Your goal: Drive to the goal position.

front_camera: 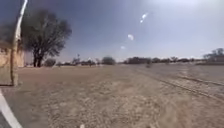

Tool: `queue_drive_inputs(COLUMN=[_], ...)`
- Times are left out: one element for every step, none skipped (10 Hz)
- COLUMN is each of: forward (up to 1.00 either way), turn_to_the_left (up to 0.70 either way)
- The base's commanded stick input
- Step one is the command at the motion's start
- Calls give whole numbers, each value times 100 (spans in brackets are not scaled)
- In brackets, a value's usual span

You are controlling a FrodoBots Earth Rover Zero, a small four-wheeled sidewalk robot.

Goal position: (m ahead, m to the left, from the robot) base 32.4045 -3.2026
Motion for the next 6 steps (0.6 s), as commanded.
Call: queue_drive_inputs(forward=[70, 70, 70, 70, 70, 70], turn_to_the_left=[0, 0, 0, 0, 0, 0])
